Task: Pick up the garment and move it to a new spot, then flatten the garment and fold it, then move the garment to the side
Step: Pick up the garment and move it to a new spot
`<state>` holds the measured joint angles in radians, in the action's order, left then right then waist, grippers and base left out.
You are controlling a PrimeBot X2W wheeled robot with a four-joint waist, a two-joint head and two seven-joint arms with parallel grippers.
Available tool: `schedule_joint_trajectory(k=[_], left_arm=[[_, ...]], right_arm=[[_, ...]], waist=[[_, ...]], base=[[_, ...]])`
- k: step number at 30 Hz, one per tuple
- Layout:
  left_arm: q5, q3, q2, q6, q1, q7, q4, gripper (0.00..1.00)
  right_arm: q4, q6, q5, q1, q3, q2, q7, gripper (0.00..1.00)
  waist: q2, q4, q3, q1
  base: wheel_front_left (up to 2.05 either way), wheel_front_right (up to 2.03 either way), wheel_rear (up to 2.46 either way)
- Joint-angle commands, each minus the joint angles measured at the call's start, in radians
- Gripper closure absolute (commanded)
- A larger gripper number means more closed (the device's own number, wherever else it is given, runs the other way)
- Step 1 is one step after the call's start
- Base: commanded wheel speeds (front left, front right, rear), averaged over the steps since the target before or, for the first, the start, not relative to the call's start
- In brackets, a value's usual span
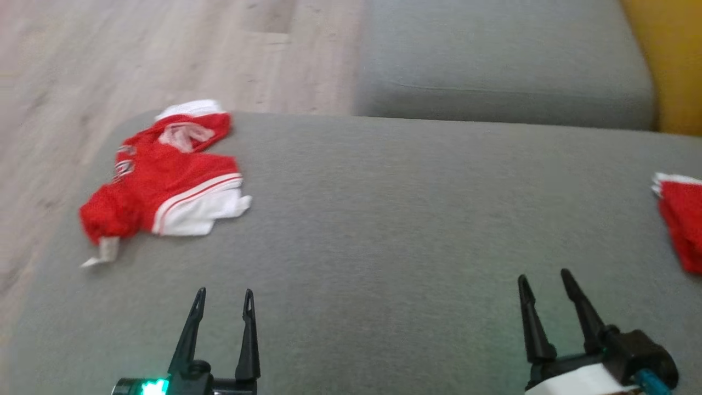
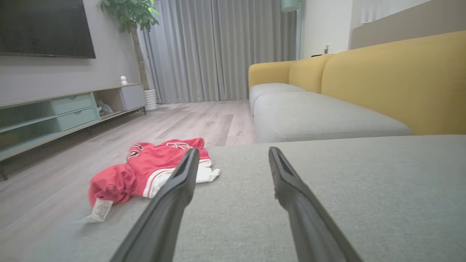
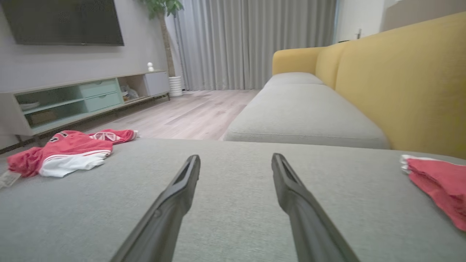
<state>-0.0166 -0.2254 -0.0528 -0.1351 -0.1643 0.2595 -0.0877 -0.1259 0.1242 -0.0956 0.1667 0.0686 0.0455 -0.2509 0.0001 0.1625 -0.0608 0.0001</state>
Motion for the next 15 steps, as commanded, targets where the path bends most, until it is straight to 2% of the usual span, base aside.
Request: schedule_joint_trajectory(k=[1, 5, 9, 15], left_arm=[[0.005, 0.037, 0.002, -0.013, 0.032, 0.002, 0.03, 0.0], [-0.003, 0.058, -0.001, -0.025, 0.015, 0.002, 0.033, 0.0], [-0.013, 0.091, -0.006, -0.032, 0.0, 0.002, 0.058, 0.0], [-0.015, 0.126, -0.009, -0.035, -0.014, 0.002, 0.093, 0.0]], right_arm=[[0.031, 0.007, -0.001, -0.02, 0.032, 0.005, -0.011, 0.0], [0.022, 0.007, -0.013, -0.019, 0.058, 0.005, -0.011, 0.0], [0.013, 0.007, -0.024, -0.027, 0.059, 0.005, -0.011, 0.0], [-0.009, 0.007, -0.013, -0.052, 0.08, 0.005, -0.011, 0.0]], waist=[[-0.0001, 0.097, -0.004, -0.0001], [-0.0001, 0.209, -0.009, -0.0001], [-0.0001, 0.294, -0.006, -0.0001], [-0.0001, 0.329, 0.028, -0.0001]], base=[[0.0, 0.0, 0.0], [0.0, 0.0, 0.0], [0.0, 0.0, 0.0], [0.0, 0.0, 0.0]])
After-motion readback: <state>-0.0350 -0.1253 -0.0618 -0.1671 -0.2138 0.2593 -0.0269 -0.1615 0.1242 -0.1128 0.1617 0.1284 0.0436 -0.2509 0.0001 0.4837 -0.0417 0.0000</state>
